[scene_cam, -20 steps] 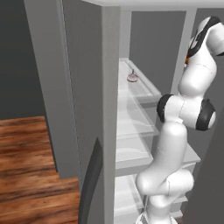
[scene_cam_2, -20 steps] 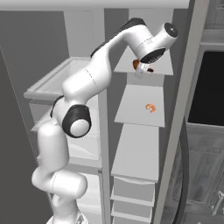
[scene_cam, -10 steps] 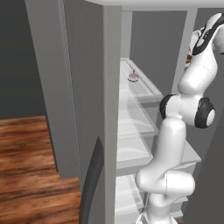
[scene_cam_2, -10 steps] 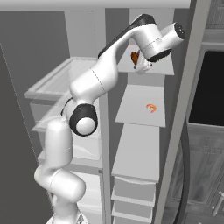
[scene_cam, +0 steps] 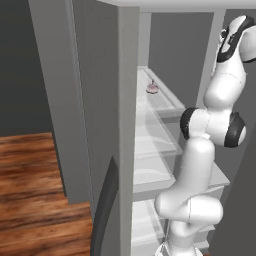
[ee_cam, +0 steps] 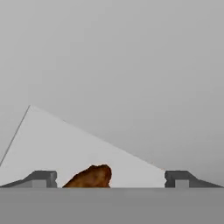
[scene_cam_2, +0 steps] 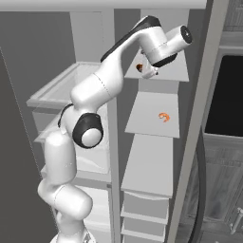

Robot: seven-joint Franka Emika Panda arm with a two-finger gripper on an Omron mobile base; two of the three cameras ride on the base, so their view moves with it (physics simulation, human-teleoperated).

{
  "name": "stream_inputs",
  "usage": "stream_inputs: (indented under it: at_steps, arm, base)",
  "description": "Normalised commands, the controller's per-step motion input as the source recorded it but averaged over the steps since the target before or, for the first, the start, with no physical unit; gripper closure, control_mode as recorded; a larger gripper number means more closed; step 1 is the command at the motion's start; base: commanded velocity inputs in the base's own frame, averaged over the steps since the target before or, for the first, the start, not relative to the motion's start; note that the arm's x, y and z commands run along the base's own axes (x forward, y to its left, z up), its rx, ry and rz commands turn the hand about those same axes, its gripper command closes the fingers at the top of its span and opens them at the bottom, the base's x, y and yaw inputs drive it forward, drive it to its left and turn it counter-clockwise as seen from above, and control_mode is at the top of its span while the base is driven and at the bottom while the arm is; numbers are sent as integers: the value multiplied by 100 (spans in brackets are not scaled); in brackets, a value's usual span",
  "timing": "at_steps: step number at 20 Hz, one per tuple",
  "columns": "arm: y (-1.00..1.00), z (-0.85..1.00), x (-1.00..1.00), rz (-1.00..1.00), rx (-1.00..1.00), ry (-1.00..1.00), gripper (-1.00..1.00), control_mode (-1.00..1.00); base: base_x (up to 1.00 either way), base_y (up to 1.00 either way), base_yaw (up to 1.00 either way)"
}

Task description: There's a chicken drumstick in the fridge that needs to be moved to the freezer for freezing. Pick up the chicken drumstick from the fridge, place it on any shelf in the freezer, and close the fridge and freezer doors when done.

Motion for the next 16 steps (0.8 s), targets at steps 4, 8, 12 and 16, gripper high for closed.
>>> stream_inputs:
  at_steps: [4,8,12,16]
  arm:
    - [1,-13,-51,0,-4,-28,-100,-100]
    - [30,-2,-97,-9,-13,-19,-100,-100]
    - [99,-5,-99,-7,-26,-33,-100,-100]
    - [75,8,-91,-5,-27,-7,-100,-100]
  base:
    - [0,0,0]
    - [0,0,0]
    - [0,0,0]
    - [0,0,0]
